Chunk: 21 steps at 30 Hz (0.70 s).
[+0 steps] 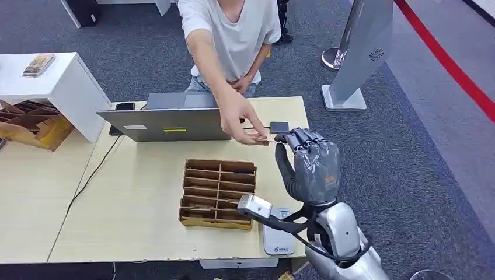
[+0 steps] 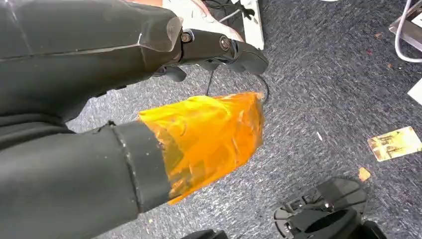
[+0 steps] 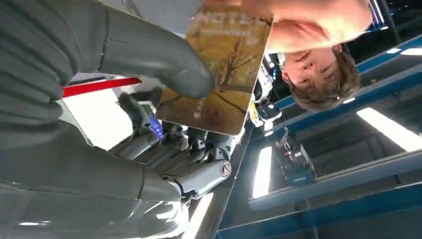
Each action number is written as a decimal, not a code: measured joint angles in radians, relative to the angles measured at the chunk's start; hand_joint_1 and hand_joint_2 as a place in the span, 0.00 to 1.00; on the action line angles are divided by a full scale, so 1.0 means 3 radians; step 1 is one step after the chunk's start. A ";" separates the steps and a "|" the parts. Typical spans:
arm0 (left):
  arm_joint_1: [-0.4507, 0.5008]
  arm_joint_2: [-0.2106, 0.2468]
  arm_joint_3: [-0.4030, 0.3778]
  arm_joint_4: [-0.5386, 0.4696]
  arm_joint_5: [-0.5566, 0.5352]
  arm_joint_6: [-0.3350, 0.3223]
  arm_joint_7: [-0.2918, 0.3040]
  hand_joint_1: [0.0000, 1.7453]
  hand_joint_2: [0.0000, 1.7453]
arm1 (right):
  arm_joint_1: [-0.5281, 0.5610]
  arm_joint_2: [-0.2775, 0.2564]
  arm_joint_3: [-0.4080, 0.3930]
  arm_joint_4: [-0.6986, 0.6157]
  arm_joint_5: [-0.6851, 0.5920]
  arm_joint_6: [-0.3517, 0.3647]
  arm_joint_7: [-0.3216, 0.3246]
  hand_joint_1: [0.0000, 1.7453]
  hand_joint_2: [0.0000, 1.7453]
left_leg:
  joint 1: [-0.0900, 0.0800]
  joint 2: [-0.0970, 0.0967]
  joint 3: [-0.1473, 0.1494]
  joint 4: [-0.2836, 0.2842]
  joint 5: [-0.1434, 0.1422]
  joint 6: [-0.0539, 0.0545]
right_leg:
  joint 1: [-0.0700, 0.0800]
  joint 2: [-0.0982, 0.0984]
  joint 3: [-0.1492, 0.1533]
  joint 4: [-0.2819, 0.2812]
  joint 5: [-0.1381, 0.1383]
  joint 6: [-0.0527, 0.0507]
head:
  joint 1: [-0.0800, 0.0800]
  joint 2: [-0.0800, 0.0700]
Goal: Pass the card to the sensor for recognition and then transmit it.
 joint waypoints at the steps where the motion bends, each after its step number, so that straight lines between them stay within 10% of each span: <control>1: 0.0000 0.0000 0.0000 0.0000 0.0001 0.0000 0.0000 0.00 0.00 | 0.0000 0.0000 0.0003 0.0000 -0.0019 -0.0001 -0.0003 1.00 1.00 | 0.0000 0.0000 0.0000 0.0000 0.0000 0.0000 | 0.0000 0.0000 0.0000 0.0000 0.0000 0.0000 | 0.0000 0.0000; 21: 0.0001 0.0004 0.0000 0.0001 0.0029 0.0008 -0.0001 0.00 0.00 | 0.0006 0.0000 0.0079 -0.0011 -0.0578 0.0036 -0.0210 1.00 1.00 | 0.0000 0.0000 0.0000 0.0000 0.0000 0.0000 | 0.0000 0.0000 0.0000 0.0000 0.0000 0.0000 | 0.0001 0.0000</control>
